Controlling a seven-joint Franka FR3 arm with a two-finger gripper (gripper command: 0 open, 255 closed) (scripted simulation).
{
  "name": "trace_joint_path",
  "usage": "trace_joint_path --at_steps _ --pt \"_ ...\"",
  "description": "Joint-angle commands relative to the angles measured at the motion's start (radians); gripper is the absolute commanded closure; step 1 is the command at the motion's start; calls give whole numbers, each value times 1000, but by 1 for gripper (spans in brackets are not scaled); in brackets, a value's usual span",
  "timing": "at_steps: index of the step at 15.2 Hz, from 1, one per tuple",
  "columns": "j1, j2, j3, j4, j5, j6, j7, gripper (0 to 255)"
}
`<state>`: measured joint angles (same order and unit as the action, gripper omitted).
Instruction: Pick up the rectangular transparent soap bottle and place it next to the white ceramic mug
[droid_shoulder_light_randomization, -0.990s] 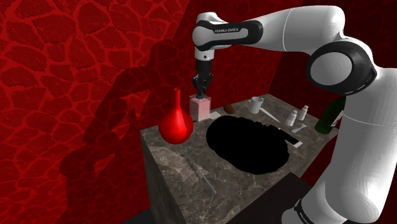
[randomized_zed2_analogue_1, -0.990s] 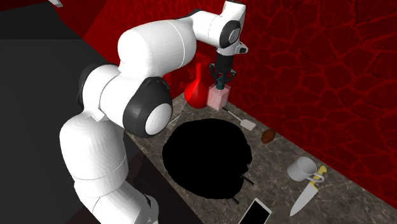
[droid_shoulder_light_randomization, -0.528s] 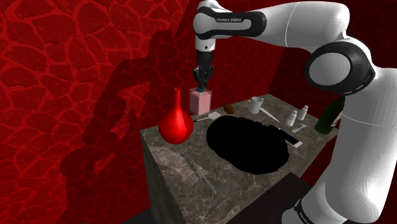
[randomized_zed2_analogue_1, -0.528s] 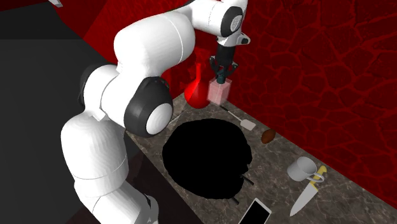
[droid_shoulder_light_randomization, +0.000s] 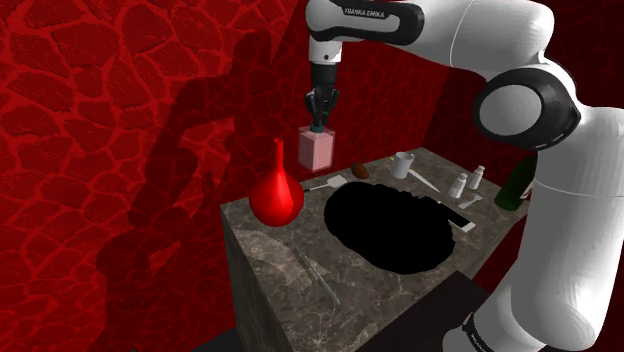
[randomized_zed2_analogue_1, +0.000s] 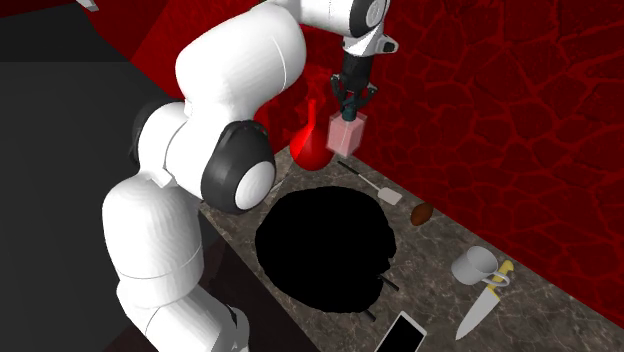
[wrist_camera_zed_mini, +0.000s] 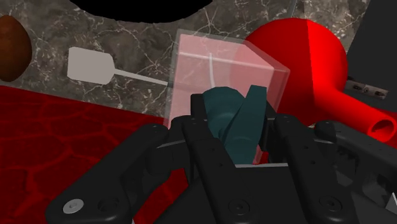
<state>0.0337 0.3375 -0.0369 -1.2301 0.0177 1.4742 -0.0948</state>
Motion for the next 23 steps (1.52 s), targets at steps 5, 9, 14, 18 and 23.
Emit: trace_joint_path --at_steps 5,9,14,18,23 --pt "-2 41 0 146 2 -105 0 255" --pt "-4 84 0 270 3 -186 1 255" --pt "-10 184 1 507 7 -323 2 255" --pt "-49 54 -15 303 3 -250 -57 255" --pt "-113 -81 -48 101 -5 -183 -159 255"
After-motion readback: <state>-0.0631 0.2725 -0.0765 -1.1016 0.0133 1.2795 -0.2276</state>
